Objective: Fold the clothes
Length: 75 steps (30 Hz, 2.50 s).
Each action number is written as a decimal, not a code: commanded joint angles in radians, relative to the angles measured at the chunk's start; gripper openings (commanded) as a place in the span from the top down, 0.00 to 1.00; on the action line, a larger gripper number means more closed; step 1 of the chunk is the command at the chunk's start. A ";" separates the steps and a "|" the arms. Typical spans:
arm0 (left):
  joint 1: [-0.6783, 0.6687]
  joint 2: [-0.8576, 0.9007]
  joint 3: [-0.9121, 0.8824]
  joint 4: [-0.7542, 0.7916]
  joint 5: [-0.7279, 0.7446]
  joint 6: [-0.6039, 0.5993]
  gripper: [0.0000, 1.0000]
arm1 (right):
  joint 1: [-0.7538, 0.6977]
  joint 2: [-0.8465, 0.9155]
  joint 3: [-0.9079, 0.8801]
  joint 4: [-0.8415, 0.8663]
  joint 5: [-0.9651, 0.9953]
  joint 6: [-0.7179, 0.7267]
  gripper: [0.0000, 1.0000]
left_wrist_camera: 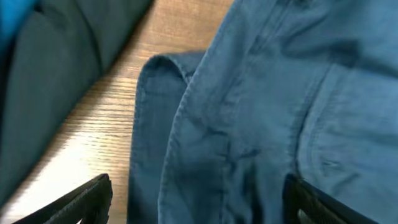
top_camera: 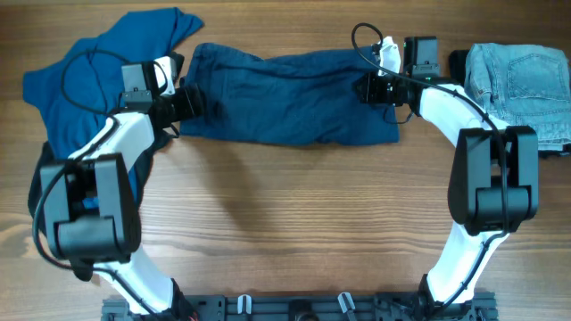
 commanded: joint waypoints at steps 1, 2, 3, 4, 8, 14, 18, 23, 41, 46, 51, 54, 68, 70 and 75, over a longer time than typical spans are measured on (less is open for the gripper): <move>0.006 0.059 0.012 0.019 0.012 0.031 0.15 | 0.003 0.013 -0.001 -0.009 -0.007 -0.022 0.96; 0.006 0.070 0.012 0.020 0.011 0.031 0.16 | 0.003 0.013 -0.001 -0.011 -0.002 -0.022 0.96; 0.006 0.076 0.012 0.024 0.006 0.031 0.16 | 0.003 0.013 -0.001 -0.013 0.005 -0.021 0.96; 0.006 0.078 0.012 0.027 0.005 0.031 0.16 | 0.003 0.013 -0.001 -0.016 0.011 -0.021 0.96; 0.005 0.081 0.012 0.043 0.035 0.026 0.18 | 0.003 0.013 -0.001 -0.020 0.015 -0.022 0.96; 0.004 0.105 0.012 0.047 0.153 0.026 0.31 | 0.003 0.013 -0.001 -0.020 0.014 -0.021 0.96; 0.005 0.134 0.012 0.061 0.188 0.003 0.51 | 0.003 0.013 -0.001 -0.021 0.014 -0.021 0.96; 0.031 0.124 0.012 0.059 0.187 -0.057 0.96 | 0.003 0.013 -0.001 -0.023 0.014 -0.021 0.96; -0.102 -0.359 0.012 -0.087 0.085 -0.074 0.96 | 0.003 0.013 -0.001 -0.076 0.068 0.071 0.96; -0.158 -0.358 0.012 -0.091 0.028 -0.073 0.96 | 0.003 0.013 -0.001 -0.072 0.060 0.072 0.96; -0.168 -0.358 0.012 -0.086 0.027 -0.075 0.96 | 0.004 0.035 -0.001 -0.051 0.060 0.088 0.96; -0.173 -0.360 0.012 -0.072 0.054 -0.136 0.96 | 0.005 0.089 -0.001 -0.041 0.060 0.111 0.96; -0.417 -0.360 0.012 0.132 0.019 -0.188 0.96 | 0.005 0.172 -0.002 -0.049 0.060 0.179 0.96; -0.453 -0.360 0.012 0.156 -0.003 -0.188 0.96 | 0.005 0.172 -0.003 -0.050 0.059 0.178 0.95; -0.548 -0.315 0.012 0.233 -0.032 -0.212 0.96 | 0.005 0.172 -0.003 -0.043 0.051 0.183 0.96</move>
